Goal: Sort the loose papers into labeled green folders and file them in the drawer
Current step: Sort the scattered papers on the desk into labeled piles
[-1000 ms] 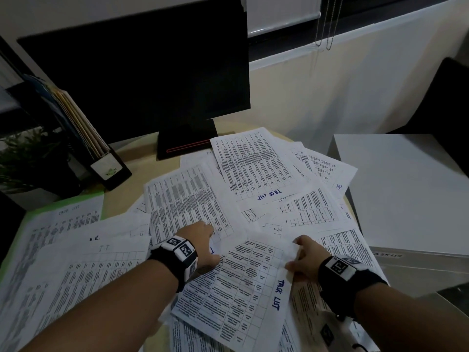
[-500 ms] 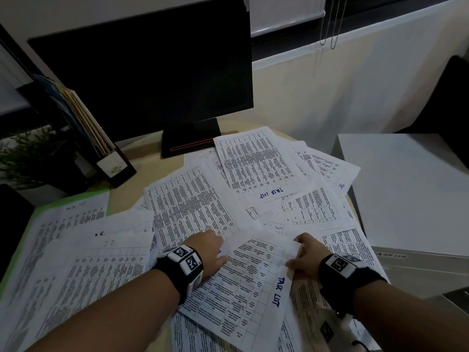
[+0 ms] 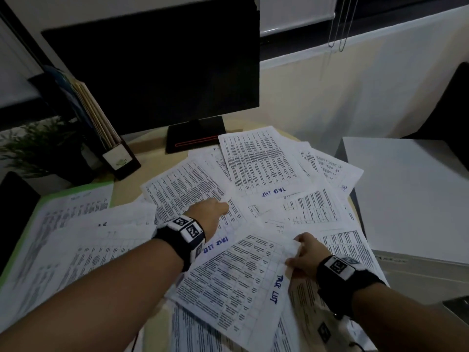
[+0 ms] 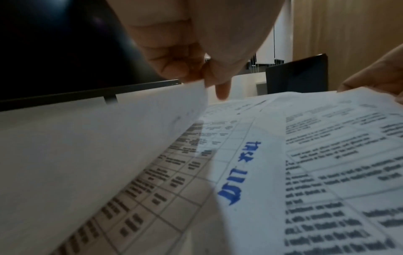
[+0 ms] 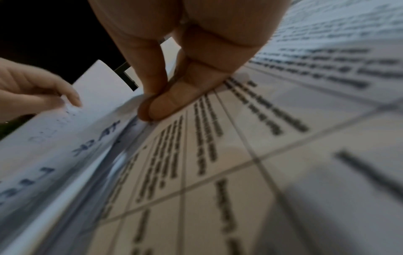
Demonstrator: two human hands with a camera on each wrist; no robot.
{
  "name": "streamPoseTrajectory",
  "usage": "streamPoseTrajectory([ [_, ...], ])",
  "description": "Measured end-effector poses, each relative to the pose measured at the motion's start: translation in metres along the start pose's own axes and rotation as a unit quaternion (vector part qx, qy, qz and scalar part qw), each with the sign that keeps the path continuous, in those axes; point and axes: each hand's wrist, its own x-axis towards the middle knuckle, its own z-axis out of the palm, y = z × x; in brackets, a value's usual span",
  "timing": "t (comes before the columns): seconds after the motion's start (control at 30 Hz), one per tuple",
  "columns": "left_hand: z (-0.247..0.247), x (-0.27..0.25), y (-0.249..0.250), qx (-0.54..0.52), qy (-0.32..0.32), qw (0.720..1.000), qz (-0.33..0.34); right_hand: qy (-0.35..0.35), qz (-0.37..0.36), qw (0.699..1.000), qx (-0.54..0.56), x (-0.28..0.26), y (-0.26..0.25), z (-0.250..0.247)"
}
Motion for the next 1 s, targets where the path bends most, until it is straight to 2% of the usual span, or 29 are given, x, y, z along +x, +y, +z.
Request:
streamPoseTrajectory([
  [0.1, 0.003, 0.003, 0.010, 0.053, -0.061, 0.997, 0.014, -0.004, 0.000, 1.000, 0.008, -0.002, -0.001, -0.001],
  [0.27, 0.029, -0.003, 0.030, 0.000, -0.064, 0.998, -0.001, -0.009, 0.010, 1.000, 0.029, -0.003, -0.001, 0.000],
  [0.43, 0.032, -0.005, 0.040, -0.041, -0.050, 0.997, -0.047, -0.007, 0.018, 0.998, 0.054, -0.004, -0.002, 0.001],
  [0.7, 0.030, -0.002, 0.047, 0.016, -0.067, 0.997, -0.031, 0.007, 0.001, 0.997, 0.075, -0.012, 0.002, 0.003],
  [0.9, 0.026, -0.004, 0.057, 0.074, -0.115, 0.990, -0.036, -0.012, -0.061, 0.997, 0.037, -0.033, -0.023, 0.005],
  [1.0, 0.022, -0.007, 0.061, 0.047, -0.134, 0.988, -0.056, -0.015, -0.104, 0.994, -0.036, -0.042, -0.042, 0.006],
])
